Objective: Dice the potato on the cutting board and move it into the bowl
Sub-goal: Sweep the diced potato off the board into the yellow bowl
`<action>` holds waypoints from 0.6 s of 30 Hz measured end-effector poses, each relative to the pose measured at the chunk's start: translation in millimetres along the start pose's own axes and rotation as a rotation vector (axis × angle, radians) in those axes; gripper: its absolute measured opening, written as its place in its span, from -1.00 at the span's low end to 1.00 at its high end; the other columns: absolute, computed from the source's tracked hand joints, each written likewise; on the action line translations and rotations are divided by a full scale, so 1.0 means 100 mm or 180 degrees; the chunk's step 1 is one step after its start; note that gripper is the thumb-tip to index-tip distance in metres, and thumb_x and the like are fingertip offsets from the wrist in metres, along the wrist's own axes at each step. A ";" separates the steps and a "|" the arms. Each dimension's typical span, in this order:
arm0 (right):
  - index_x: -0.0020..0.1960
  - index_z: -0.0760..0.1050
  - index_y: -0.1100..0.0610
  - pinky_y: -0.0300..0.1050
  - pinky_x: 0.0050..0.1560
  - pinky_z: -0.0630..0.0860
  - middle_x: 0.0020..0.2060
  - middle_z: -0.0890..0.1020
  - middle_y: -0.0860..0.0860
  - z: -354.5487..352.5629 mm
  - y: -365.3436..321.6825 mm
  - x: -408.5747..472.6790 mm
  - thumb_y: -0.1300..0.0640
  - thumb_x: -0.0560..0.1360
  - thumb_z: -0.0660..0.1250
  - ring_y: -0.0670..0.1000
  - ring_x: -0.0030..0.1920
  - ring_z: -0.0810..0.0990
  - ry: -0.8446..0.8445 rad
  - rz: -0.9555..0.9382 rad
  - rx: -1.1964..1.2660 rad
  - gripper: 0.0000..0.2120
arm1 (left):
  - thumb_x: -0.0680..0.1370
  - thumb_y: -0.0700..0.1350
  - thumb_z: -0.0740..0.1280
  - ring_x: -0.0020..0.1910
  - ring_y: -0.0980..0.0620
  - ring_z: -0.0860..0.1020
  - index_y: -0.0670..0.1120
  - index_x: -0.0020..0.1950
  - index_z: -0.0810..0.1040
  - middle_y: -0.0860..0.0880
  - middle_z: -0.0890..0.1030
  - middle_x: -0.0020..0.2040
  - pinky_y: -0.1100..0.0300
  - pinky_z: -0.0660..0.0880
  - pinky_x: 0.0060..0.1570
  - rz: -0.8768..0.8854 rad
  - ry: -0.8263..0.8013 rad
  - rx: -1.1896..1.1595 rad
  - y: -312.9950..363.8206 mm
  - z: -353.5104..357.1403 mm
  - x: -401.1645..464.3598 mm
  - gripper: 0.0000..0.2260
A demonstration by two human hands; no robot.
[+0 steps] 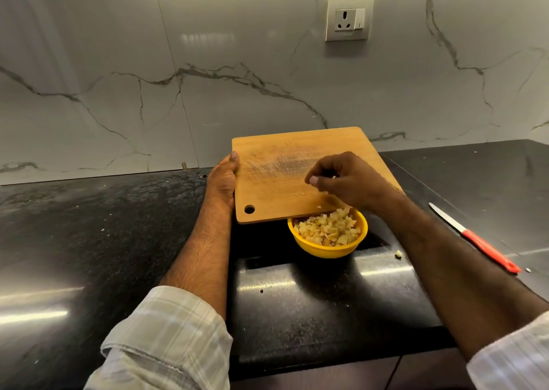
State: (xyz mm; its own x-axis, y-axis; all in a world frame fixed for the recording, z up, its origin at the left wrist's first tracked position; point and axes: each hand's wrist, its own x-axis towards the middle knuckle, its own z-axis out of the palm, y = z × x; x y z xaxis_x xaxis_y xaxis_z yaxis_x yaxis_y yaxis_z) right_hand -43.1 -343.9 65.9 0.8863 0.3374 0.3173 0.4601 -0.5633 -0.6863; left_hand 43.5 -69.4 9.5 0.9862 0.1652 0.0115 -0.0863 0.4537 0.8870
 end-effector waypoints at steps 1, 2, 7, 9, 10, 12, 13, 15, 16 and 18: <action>0.08 0.72 0.07 -0.02 0.11 0.66 -0.06 0.75 0.02 0.03 0.00 0.09 0.19 0.64 0.39 0.06 0.04 0.70 -0.0044 0.0290 0.0360 -0.87 | 0.72 -0.03 0.27 0.20 -0.27 0.68 -0.14 0.27 0.63 -0.25 0.69 0.23 -0.30 0.63 0.14 -0.0022 0.0006 -0.0034 0.00 0.00 0.00 -0.74; 0.13 0.70 0.12 0.01 0.16 0.66 -0.02 0.75 0.08 0.07 -0.02 0.17 0.25 0.66 0.34 0.13 0.11 0.70 -0.0161 0.0527 0.0763 -0.83 | 0.73 -0.03 0.27 0.19 -0.27 0.68 -0.13 0.27 0.63 -0.25 0.69 0.22 -0.27 0.65 0.11 -0.0019 0.0006 -0.0061 0.02 0.01 -0.02 -0.75; 0.23 0.62 0.34 -0.08 0.21 0.63 0.12 0.71 0.26 0.17 -0.04 0.24 0.47 0.64 0.17 0.19 0.19 0.69 -0.0930 0.0477 0.1687 -0.70 | 0.74 -0.03 0.23 0.08 -0.22 0.71 -0.11 0.20 0.63 -0.22 0.72 0.15 -0.16 0.68 -0.05 -0.0016 -0.0047 -0.0175 0.04 0.01 -0.04 -0.76; 0.23 0.63 0.34 -0.04 0.23 0.62 0.12 0.72 0.25 0.14 0.01 0.14 0.48 0.64 0.18 0.20 0.19 0.69 -0.1124 0.0351 0.1522 -0.70 | 0.74 0.00 0.23 0.07 -0.22 0.72 -0.09 0.20 0.63 -0.20 0.73 0.14 -0.21 0.66 0.03 -0.0027 -0.0090 -0.0115 0.06 0.02 -0.05 -0.76; 0.23 0.63 0.34 -0.01 0.25 0.62 0.11 0.72 0.24 0.11 0.03 0.08 0.47 0.64 0.18 0.21 0.19 0.70 -0.1195 0.0320 0.1426 -0.70 | 0.75 0.02 0.22 0.04 -0.21 0.73 -0.09 0.21 0.62 -0.18 0.74 0.11 -0.22 0.66 0.05 -0.0053 -0.0106 -0.0092 0.06 0.02 -0.06 -0.75; 0.23 0.63 0.33 0.00 0.25 0.61 0.10 0.73 0.22 0.03 0.06 -0.02 0.46 0.65 0.19 0.18 0.17 0.71 -0.1397 0.0275 0.1220 -0.71 | 0.75 0.05 0.21 -0.03 -0.17 0.75 -0.09 0.20 0.62 -0.15 0.76 0.04 -0.22 0.66 0.01 -0.0150 -0.0125 -0.0063 0.05 0.01 -0.07 -0.72; 0.24 0.64 0.32 -0.01 0.26 0.61 0.10 0.74 0.20 -0.01 0.06 -0.06 0.45 0.65 0.20 0.16 0.17 0.71 -0.1514 0.0225 0.1090 -0.72 | 0.74 0.07 0.22 -0.03 -0.18 0.75 -0.09 0.20 0.62 -0.16 0.76 0.05 -0.22 0.66 -0.01 -0.0176 -0.0091 -0.0033 0.05 0.00 -0.06 -0.71; 0.22 0.66 0.29 0.04 0.28 0.60 0.09 0.75 0.15 -0.11 0.06 -0.13 0.41 0.64 0.28 0.14 0.17 0.71 -0.1459 0.0063 0.0876 -0.76 | 0.70 0.14 0.28 0.04 -0.23 0.74 -0.08 0.26 0.63 -0.19 0.74 0.14 -0.29 0.64 0.03 -0.0215 -0.0029 0.0076 0.03 -0.03 -0.07 -0.66; 0.19 0.68 0.27 0.07 0.29 0.60 0.06 0.76 0.13 -0.16 0.07 -0.16 0.40 0.61 0.34 0.14 0.16 0.72 -0.1208 -0.0025 0.0833 -0.78 | 0.68 0.16 0.30 0.05 -0.24 0.73 -0.08 0.29 0.62 -0.19 0.73 0.15 -0.30 0.64 0.03 -0.0265 0.0009 0.0101 0.03 -0.03 -0.08 -0.64; 0.12 0.72 0.20 0.08 0.27 0.60 0.00 0.77 0.04 -0.26 0.08 -0.19 0.36 0.55 0.45 0.06 0.10 0.73 -0.0632 -0.0108 0.0627 -0.82 | 0.69 0.15 0.30 0.03 -0.24 0.74 -0.08 0.28 0.61 -0.19 0.74 0.13 -0.30 0.64 0.02 -0.0307 0.0111 0.0125 0.05 0.00 -0.11 -0.65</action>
State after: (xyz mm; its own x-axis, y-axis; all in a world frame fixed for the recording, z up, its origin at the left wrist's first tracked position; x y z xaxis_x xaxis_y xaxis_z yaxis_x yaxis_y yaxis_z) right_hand -54.9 -374.2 71.7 0.8338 0.5058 0.2211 0.4530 -0.3981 -0.7977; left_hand 32.3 -69.1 13.7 0.9841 0.1531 -0.0901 0.0149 0.4342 0.9007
